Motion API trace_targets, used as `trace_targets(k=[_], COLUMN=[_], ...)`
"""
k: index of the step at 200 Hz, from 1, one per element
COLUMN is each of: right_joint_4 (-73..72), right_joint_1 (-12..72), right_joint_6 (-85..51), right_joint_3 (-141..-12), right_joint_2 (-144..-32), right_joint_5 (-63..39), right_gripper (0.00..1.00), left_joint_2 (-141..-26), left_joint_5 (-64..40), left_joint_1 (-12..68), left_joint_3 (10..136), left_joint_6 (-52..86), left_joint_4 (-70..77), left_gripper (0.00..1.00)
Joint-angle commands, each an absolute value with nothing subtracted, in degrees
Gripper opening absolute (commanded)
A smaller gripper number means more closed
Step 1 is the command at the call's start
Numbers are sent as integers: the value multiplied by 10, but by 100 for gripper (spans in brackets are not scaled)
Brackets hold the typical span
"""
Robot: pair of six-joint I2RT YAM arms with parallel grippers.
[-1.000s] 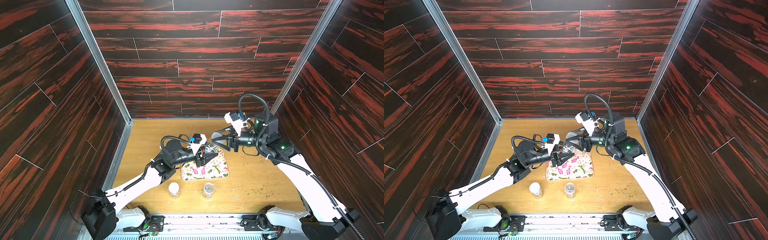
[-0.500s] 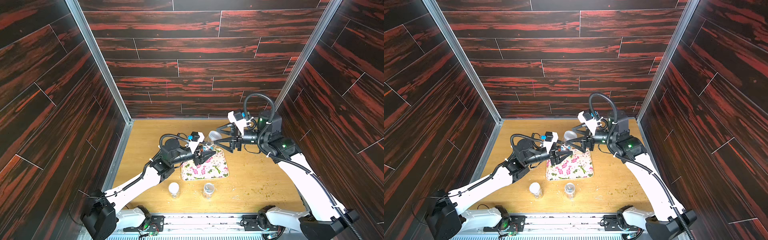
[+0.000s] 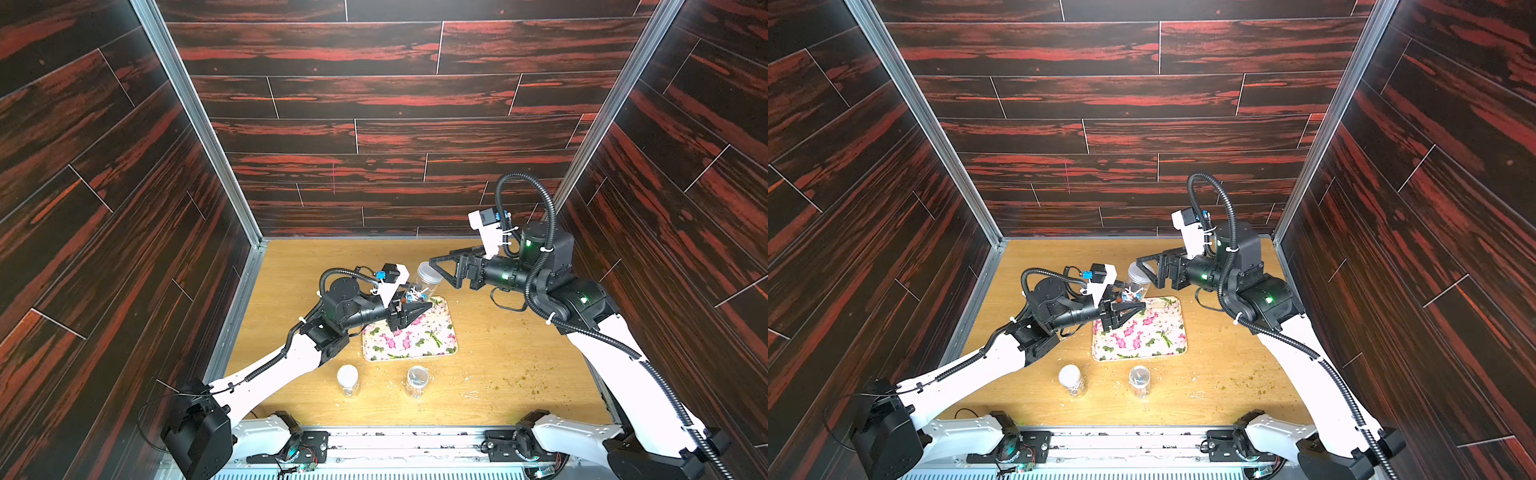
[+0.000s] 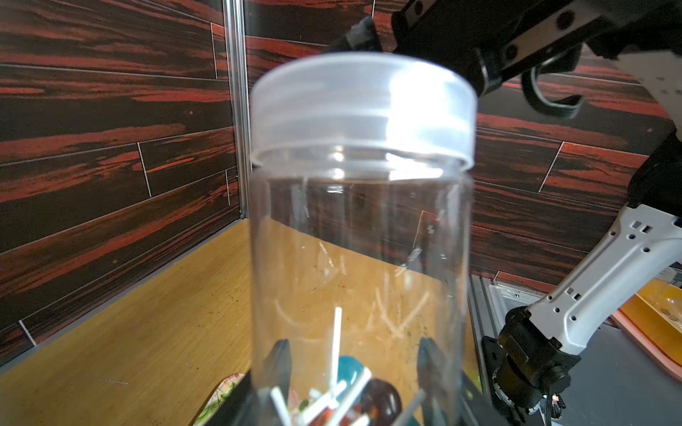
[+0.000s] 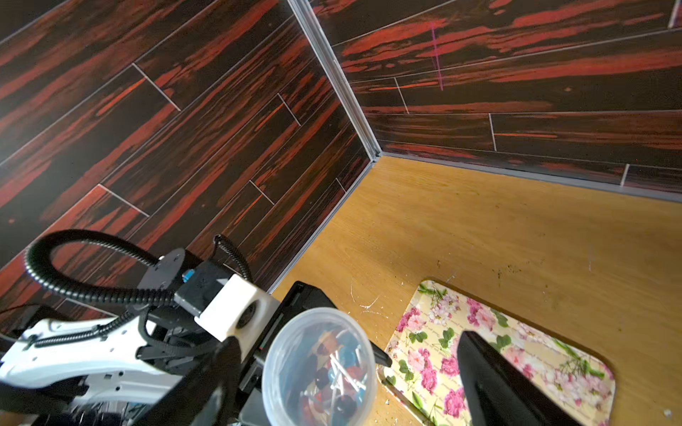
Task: Pour the candies out of the jar
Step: Unscrew the lid from the jar.
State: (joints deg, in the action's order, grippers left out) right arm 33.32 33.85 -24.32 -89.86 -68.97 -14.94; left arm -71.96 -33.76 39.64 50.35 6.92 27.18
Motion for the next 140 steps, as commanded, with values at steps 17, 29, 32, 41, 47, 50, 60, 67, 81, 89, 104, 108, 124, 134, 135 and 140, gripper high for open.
trace_targets(k=[17, 29, 32, 41, 47, 50, 60, 67, 81, 89, 104, 108, 124, 134, 135, 140], right_joint_4=[410, 413, 414, 416, 421, 423, 428, 430, 434, 435, 433, 432, 430, 431, 431, 431], right_joint_1=[401, 408, 410, 417, 420, 422, 427, 430, 435, 438, 443, 443, 445, 447, 447, 448], right_joint_6=[-324, -330, -330, -330, -330, -330, -330, -331, -331, -330, -328, -327, -327, -325, -325, -323], right_joint_3=[-943, -944, -943, -944, -945, -947, -949, -951, -955, -957, -959, -959, -959, -960, -960, -960], right_joint_2=[-709, -714, -715, -719, -722, -724, -728, -732, -737, -741, -745, -745, -749, -752, -752, -752], right_joint_5=[11, 22, 23, 30, 36, 38, 43, 46, 47, 47, 47, 47, 41, 38, 38, 37], right_gripper=[92, 93, 93, 93, 92, 92, 93, 92, 91, 89, 85, 83, 80, 77, 77, 76], left_joint_2=[-703, -703, -703, -703, -703, -703, -703, -704, -705, -706, -707, -707, -705, -704, -704, -703], left_joint_5=[-334, -334, -334, -334, -334, -333, -333, -333, -334, -335, -335, -335, -335, -334, -335, -333], left_joint_1=[395, 395, 395, 395, 395, 395, 396, 396, 395, 395, 396, 396, 395, 395, 395, 396], left_joint_3=[503, 503, 502, 502, 502, 502, 502, 502, 503, 503, 503, 503, 503, 502, 502, 502], left_joint_6=[68, 67, 68, 67, 67, 67, 67, 66, 66, 66, 65, 65, 66, 65, 65, 64], left_joint_4=[267, 265, 265, 266, 266, 265, 265, 265, 265, 265, 265, 265, 264, 263, 263, 263], left_gripper=[43, 43, 43, 43, 43, 43, 43, 43, 43, 43, 43, 43, 43, 43, 43, 43])
